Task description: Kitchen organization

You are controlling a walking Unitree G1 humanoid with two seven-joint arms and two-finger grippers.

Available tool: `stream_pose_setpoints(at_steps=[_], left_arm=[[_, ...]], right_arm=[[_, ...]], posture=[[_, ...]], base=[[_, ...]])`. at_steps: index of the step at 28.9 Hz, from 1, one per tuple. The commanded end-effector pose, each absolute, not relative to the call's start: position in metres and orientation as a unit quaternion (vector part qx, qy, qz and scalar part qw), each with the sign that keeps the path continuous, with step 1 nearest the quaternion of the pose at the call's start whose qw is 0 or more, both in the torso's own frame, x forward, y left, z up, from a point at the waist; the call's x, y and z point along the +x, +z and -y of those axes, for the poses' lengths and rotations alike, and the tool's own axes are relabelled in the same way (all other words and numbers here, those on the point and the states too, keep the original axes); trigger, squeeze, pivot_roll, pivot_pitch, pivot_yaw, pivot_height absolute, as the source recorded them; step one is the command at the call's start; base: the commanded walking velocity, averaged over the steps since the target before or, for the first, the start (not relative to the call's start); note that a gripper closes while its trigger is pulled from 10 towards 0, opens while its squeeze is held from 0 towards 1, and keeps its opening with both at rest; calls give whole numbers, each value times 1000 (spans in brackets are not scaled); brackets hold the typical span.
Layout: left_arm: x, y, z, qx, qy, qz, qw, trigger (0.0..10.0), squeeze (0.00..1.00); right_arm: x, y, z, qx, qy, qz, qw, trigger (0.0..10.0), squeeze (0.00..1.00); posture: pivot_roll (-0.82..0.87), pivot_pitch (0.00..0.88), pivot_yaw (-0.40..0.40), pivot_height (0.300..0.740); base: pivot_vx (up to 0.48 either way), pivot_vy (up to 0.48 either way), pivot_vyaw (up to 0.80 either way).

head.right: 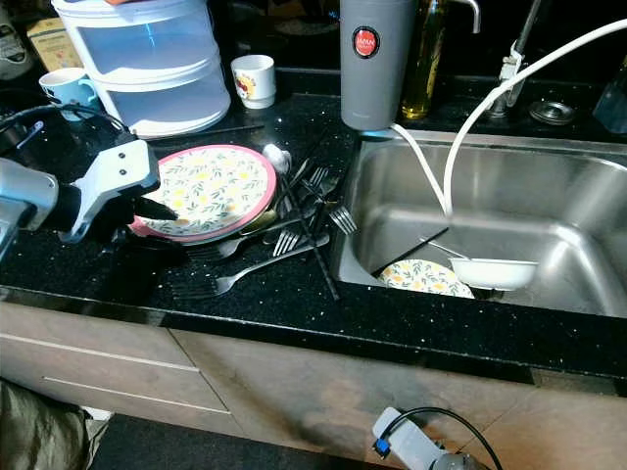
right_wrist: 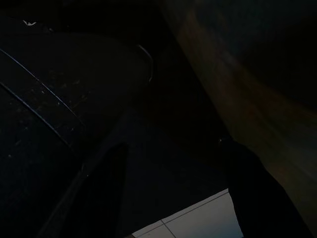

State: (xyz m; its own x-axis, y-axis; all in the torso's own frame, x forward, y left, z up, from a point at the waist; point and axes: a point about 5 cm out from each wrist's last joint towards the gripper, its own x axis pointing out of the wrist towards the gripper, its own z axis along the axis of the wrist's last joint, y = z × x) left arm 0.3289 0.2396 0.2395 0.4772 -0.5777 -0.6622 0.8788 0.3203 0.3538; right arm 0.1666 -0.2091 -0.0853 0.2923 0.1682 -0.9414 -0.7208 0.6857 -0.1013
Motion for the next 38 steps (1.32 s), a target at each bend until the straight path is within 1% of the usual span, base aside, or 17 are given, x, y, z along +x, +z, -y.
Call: stream_pose_setpoints(at_steps=[1, 6, 11, 23, 33, 38], left_arm=[[329, 241, -247, 367, -446, -223, 786, 10000, 0], [331, 259, -238, 339, -458, -175, 803, 10000, 0], [330, 266, -236, 324, -470, -163, 805, 10000, 0], [334, 246, -248, 336, -445, -200, 806, 10000, 0], [336, 233, -247, 330, -446, -211, 805, 10000, 0], [336, 224, -249, 341, -440, -222, 800, 10000, 0]], right_arm=[[165, -86, 209, -262, 291, -518, 761, 10000, 0], [165, -86, 209, -263, 291, -519, 760, 10000, 0], [165, -86, 209, -264, 292, -519, 759, 10000, 0], [165, -86, 208, -264, 292, -518, 759, 10000, 0], [166, -86, 209, -263, 290, -518, 760, 10000, 0], [166, -86, 209, -263, 289, -518, 761, 10000, 0]], posture=[[6, 25, 27, 740], [6, 20, 24, 740], [8, 15, 25, 740], [5, 17, 27, 740], [0, 23, 26, 740], [1, 24, 26, 740]], base=[[0, 0, 0], [0, 0, 0], [0, 0, 0], [0, 0, 0], [0, 0, 0], [0, 0, 0]])
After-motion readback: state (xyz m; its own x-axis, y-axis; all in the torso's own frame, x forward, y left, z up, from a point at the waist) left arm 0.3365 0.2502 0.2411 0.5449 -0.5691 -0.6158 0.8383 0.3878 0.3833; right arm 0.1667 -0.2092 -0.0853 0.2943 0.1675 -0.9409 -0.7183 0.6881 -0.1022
